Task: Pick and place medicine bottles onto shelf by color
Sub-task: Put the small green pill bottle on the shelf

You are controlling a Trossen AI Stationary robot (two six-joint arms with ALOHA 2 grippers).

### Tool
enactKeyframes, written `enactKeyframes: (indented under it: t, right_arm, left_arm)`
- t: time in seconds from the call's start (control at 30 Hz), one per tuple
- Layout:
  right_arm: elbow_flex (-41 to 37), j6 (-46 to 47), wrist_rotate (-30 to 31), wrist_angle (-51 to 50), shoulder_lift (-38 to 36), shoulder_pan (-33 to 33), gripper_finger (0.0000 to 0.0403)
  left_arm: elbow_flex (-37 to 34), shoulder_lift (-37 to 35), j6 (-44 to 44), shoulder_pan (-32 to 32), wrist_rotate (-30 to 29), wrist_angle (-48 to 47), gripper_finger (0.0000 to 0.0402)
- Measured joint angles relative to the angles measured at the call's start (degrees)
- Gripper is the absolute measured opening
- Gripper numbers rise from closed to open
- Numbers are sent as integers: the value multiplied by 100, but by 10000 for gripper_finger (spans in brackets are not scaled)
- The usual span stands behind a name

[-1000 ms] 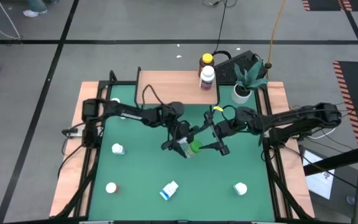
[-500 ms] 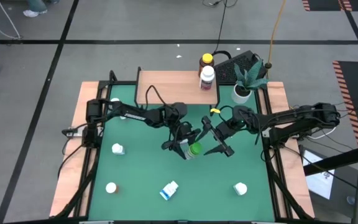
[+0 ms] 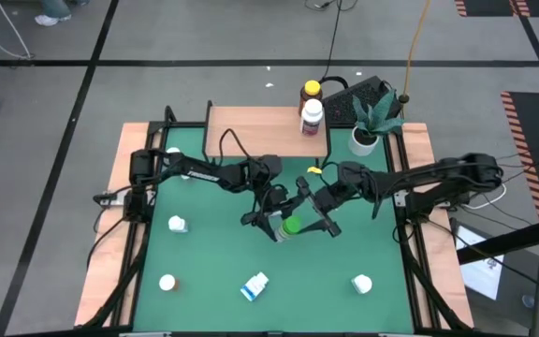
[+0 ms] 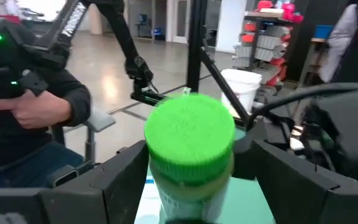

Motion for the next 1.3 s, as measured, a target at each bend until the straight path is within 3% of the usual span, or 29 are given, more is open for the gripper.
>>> enactKeyframes:
  t: [0.37, 0.7, 0.97, 1.1, 1.2, 1.3]
  right_arm:
    - [160, 148, -326, 3, 115, 17, 269]
    - [160, 323, -413, -21, 108, -3, 193]
    - [162, 507, -282, -109, 57, -76, 204]
    - [162, 573, 250, -558, -209, -92, 197]
    - [165, 434, 875, -1026, -526, -78, 196]
    - [165, 365, 1565, -1346, -795, -29, 200]
  left_arm:
    - [0, 0, -51, 1, -23, -16, 241]
    - [-4, -6, 13, -14, -856, 21, 246]
    - [-9, -4, -275, 36, -1590, 1, 338]
    - [-9, -281, -504, 359, -1771, -686, 388]
    - [-9, -643, -201, 630, -1946, -1613, 395]
    - [-5, -965, 163, 726, -2578, -2401, 391]
